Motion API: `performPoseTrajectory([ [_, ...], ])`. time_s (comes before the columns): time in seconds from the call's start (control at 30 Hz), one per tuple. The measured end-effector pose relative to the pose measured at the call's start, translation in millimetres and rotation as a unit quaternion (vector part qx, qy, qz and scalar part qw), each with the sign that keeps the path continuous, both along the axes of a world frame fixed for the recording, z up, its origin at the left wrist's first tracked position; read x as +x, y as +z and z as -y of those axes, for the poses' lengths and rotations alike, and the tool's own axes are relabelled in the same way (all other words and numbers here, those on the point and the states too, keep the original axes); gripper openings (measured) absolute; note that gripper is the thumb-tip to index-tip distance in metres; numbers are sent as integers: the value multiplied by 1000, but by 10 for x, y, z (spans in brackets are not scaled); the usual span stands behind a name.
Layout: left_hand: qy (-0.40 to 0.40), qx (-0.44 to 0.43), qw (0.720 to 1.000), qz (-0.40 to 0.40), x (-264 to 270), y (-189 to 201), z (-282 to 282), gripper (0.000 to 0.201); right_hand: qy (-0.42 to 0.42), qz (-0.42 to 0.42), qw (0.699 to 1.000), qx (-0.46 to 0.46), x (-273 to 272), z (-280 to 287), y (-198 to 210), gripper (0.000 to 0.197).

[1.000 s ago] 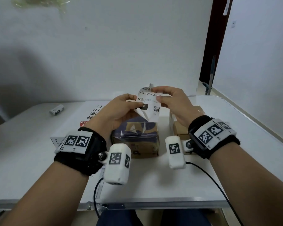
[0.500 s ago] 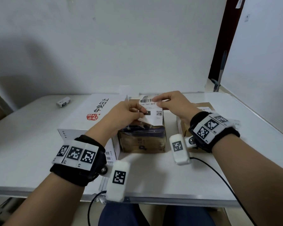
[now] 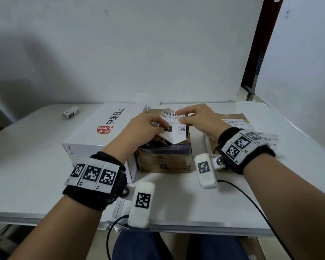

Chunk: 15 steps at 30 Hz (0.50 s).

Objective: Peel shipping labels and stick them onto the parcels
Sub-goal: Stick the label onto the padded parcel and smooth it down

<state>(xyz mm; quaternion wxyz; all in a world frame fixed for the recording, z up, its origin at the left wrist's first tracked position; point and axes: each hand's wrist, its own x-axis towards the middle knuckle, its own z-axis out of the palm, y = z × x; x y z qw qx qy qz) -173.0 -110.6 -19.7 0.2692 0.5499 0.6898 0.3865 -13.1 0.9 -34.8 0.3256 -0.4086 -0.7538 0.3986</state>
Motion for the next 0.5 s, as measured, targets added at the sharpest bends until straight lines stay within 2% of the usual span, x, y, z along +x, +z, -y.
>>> performPoseTrajectory([
  [0.2,-11,-15,999,33,-34,34,3,17,-8,-10,1000,-12,-6,-12,-17,17],
  [0.5,-11,-29,999,32,-25,30,8,17,-17,27,999,18,-18,-5,-36,20],
])
